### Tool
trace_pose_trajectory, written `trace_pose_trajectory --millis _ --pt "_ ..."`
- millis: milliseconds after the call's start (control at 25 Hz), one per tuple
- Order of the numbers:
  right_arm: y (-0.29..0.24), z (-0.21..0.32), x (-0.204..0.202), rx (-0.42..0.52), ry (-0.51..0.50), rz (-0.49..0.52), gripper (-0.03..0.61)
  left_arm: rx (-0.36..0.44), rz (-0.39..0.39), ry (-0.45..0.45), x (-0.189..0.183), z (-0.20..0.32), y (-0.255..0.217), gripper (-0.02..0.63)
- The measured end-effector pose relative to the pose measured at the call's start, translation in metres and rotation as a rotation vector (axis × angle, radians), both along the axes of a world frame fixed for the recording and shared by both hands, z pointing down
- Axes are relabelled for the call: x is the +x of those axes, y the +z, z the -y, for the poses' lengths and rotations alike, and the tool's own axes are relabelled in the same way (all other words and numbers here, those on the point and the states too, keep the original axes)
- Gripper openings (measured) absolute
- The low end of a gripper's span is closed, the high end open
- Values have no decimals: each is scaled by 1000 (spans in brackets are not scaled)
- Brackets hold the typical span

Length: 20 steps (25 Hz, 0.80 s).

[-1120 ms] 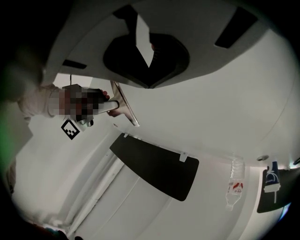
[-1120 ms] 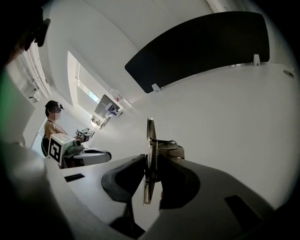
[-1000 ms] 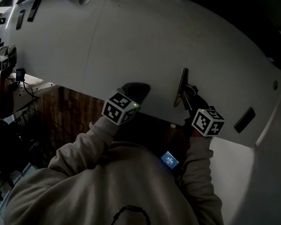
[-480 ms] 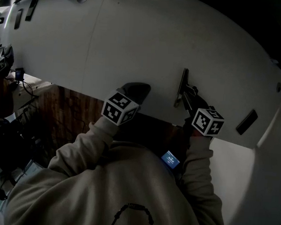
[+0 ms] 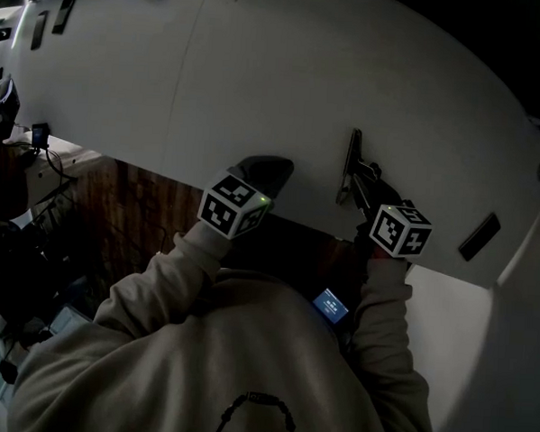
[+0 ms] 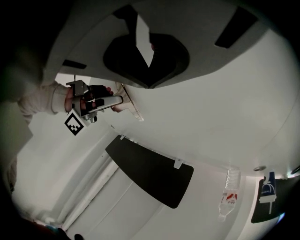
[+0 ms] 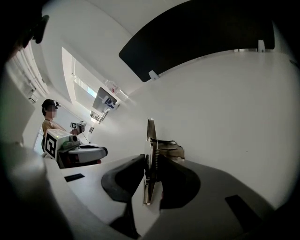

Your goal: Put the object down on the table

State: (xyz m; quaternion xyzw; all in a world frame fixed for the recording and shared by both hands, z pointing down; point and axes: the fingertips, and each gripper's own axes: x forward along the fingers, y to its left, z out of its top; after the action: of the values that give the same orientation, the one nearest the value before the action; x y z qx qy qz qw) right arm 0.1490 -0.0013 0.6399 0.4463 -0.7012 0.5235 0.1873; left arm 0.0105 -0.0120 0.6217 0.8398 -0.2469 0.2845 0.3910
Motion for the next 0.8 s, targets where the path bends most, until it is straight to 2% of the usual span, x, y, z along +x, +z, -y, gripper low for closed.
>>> trace_pose_trajectory --millis 240,440,600,800 --pt "9 -7 -7 -33 -18 14 103 -14 0 -9 -5 -2 1 -5" --pt "11 -9 -9 -24 -33 -2 106 -17 -11 -1 -2 -6 -2 -5" --pt "15 -13 -5 -38 -37 -26 182 -14 -4 -3 -3 -6 0 -5" --pt "14 -11 2 -27 -24 -70 202 -11 4 -12 -10 -5 2 -3"
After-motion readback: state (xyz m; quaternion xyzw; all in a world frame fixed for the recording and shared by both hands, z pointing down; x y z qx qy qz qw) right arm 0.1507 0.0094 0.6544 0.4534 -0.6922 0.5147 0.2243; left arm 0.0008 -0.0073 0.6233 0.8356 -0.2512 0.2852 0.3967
